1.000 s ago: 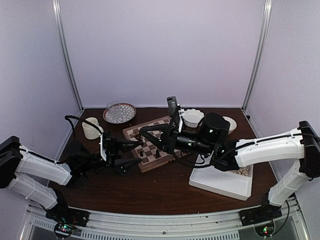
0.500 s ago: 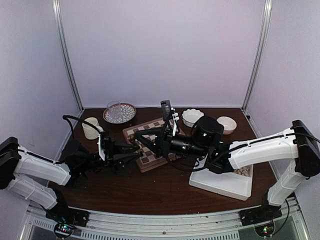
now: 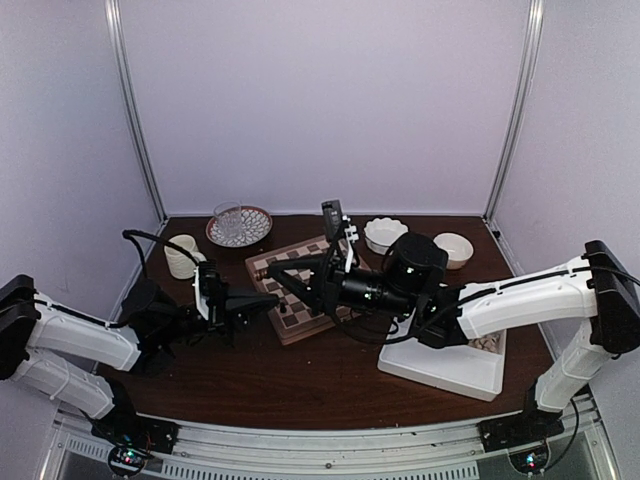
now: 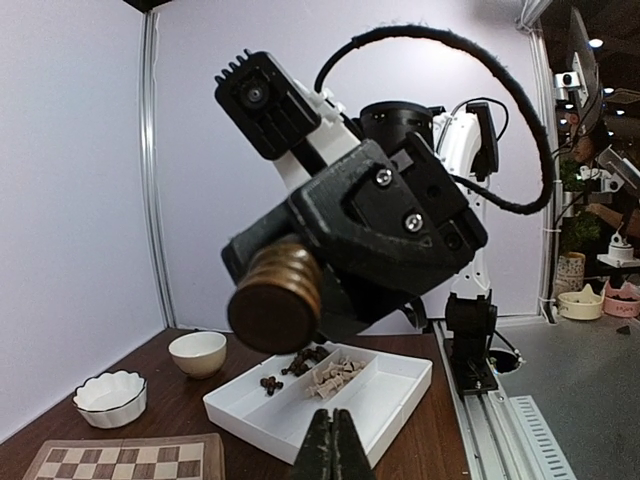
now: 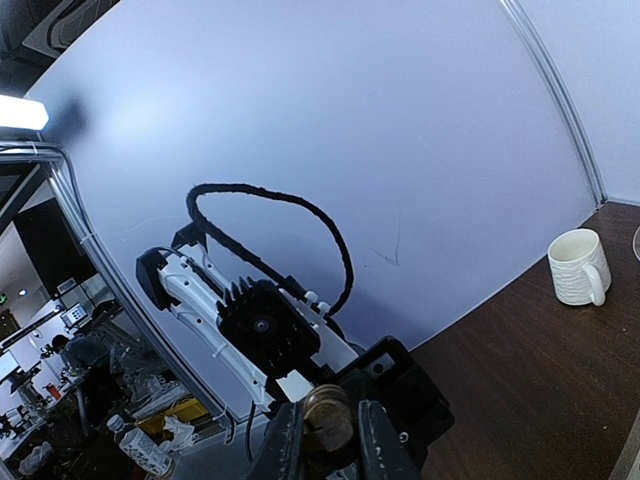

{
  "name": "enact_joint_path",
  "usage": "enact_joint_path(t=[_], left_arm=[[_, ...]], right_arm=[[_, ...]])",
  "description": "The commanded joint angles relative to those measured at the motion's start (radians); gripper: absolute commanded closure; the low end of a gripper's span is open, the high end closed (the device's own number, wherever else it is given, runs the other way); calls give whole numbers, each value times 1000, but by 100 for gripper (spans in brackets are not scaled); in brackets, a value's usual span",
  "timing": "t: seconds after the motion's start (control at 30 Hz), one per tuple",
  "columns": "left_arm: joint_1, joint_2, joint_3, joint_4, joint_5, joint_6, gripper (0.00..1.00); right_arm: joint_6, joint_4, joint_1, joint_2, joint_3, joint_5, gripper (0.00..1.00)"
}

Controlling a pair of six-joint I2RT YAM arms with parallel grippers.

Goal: Set up the chess pieces on the board
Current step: Pick up the knight from the storage box, then place the knight at g8.

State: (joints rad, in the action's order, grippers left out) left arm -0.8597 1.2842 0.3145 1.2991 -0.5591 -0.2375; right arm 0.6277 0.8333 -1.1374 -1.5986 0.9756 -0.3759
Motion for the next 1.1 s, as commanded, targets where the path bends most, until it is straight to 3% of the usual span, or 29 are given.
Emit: enact_joint_path(t=[0.0,0.17,0.33,0.63,0.9,0.97,1.07], left_arm=[[-6,-12,13,21,16,7,100],[-6,-11,26,-45,63,1,98],[-6,-29,43,-160,126,18,90],[-6,-50,64,-270,184,40,84],[-6,-63,95,-395,222,66,61],[-6,-76,88,-407,246,73,50],[-5,-109,106,-514,279,101,46]], right_arm=[[-25,-10,-5,39,-9,32,100],[-45,-49,-2,66,-28,80,100],[-83,-161,34,161,-89,145,100],[-204,-511,161,429,-189,296,100],[-292,-757,202,482,-150,443,100],[-299,-818,208,450,-112,475,100],[-314,-948,214,360,-25,494,100]])
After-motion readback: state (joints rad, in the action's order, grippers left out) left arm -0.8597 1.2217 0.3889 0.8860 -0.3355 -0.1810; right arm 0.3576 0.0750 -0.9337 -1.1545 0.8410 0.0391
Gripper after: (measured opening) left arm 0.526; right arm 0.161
